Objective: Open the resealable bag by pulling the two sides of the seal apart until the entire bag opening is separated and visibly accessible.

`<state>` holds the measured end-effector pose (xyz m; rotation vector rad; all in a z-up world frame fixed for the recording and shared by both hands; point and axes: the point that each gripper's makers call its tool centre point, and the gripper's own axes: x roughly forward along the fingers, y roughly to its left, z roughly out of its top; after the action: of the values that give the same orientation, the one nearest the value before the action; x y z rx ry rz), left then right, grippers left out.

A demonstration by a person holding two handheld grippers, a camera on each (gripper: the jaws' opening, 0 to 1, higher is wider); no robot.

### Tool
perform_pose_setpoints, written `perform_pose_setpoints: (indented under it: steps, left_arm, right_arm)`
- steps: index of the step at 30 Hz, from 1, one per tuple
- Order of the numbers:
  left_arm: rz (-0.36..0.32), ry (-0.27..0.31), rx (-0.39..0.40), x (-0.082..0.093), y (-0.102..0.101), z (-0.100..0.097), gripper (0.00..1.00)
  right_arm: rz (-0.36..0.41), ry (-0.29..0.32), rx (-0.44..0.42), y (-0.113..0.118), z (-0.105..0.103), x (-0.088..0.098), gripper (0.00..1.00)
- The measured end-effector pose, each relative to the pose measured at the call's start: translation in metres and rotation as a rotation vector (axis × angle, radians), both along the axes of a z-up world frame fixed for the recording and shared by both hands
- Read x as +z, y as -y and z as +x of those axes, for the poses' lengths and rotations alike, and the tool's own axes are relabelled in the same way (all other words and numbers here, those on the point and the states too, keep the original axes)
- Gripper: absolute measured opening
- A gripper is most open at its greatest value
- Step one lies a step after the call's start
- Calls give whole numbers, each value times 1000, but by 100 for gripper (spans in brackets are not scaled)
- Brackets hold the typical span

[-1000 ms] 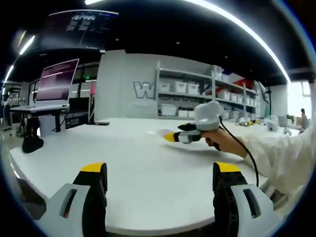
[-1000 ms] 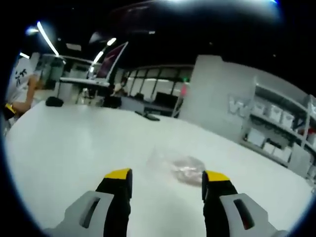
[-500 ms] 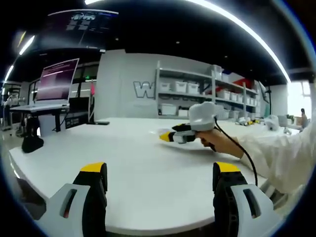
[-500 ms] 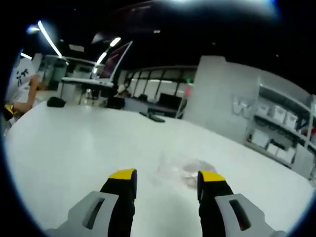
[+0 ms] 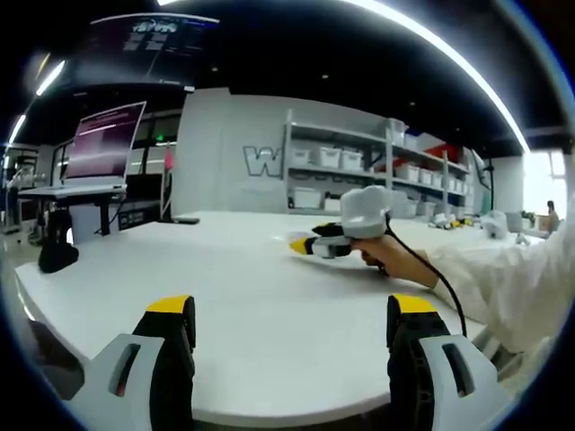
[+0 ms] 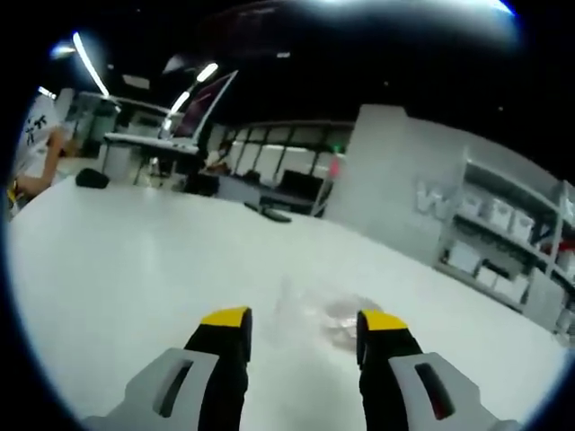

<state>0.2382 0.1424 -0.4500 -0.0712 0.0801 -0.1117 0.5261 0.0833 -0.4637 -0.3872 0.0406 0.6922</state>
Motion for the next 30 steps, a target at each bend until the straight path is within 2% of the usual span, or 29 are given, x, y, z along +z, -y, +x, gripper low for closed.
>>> perform_pose_setpoints:
  steps: [5,12,15,18,23,30]
  left_arm:
    - [-1,2,-2,0,0,0,87]
    - [-1,-1,-2,-1,-2,1,87]
    - [-5,3,-4,0,-1,1,87]
    - [-2,3,-8,0,0,1,87]
    - [-31,9,-17,0,0,1,87]
    - [-26,-2,-15,-5,-1,3,87]
  right_arm:
    - [28,-9,9,-7,0,2,45]
    - [-35,14,11,-16,2,-4,45]
    - [-71,55,4,-18,8,-2,45]
    - [-102,57,-2,-18,10,-7,44]
    - [-104,60,3,-19,12,-6,43]
    - [-108,57,-1,-20,17,-9,39]
